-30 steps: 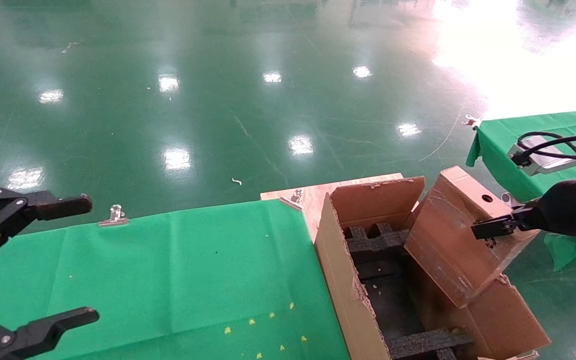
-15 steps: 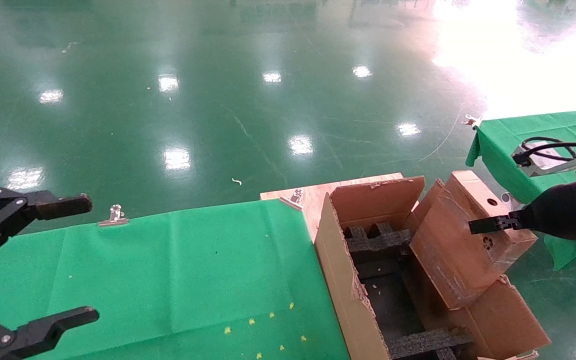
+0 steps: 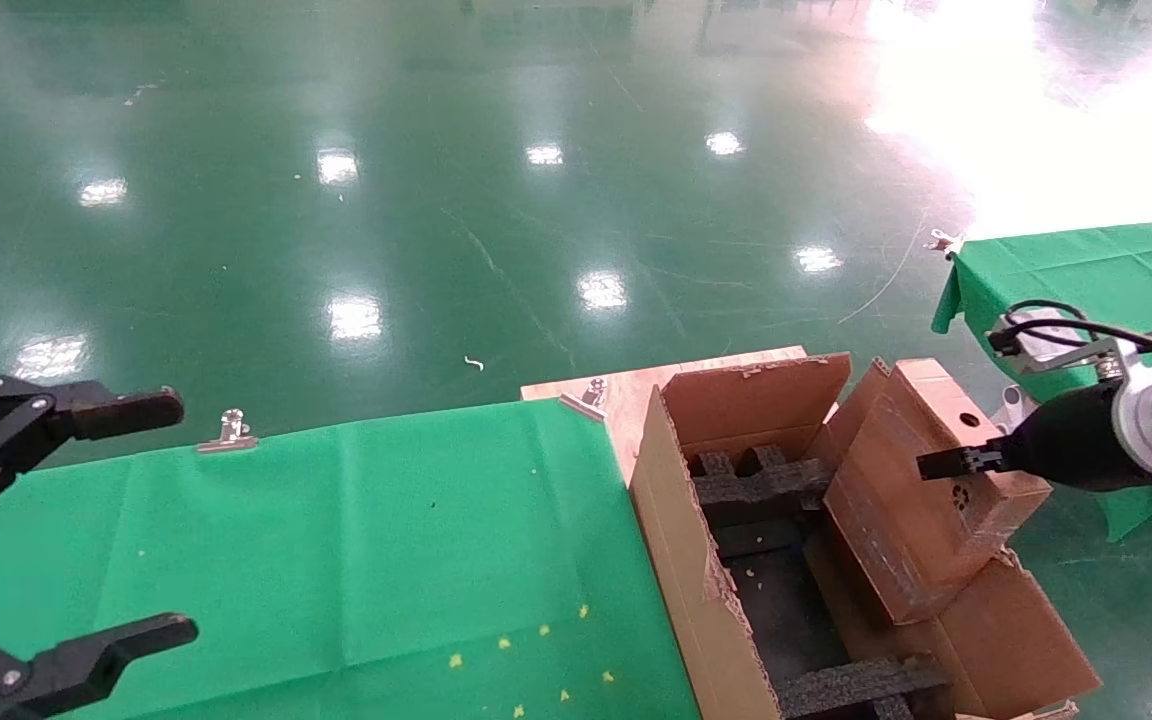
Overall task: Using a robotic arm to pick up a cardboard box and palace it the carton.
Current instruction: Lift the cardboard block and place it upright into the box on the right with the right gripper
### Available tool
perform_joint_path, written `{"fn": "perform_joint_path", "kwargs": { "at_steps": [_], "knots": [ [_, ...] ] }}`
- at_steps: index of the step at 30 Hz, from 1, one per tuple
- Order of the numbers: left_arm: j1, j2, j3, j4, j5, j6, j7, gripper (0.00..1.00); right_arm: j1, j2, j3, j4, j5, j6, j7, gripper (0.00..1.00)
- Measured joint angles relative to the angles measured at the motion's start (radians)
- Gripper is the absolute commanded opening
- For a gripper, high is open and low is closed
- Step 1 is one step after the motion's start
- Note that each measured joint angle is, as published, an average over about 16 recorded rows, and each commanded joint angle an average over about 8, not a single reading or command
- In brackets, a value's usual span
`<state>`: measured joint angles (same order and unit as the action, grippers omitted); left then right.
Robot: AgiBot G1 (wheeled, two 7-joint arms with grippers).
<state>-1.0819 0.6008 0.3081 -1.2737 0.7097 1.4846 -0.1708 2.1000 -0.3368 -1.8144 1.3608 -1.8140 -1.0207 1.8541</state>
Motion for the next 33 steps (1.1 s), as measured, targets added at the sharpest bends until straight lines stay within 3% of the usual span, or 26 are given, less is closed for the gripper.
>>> {"fn": "perform_joint_path", "kwargs": {
  "at_steps": [33],
  "knots": [
    [0.0, 0.0, 0.001, 0.0, -0.001, 0.0, 0.001, 1.0, -0.222, -0.127, -0.082, -0.002, -0.241, 0.183, 0.293, 0.0]
  ]
}}
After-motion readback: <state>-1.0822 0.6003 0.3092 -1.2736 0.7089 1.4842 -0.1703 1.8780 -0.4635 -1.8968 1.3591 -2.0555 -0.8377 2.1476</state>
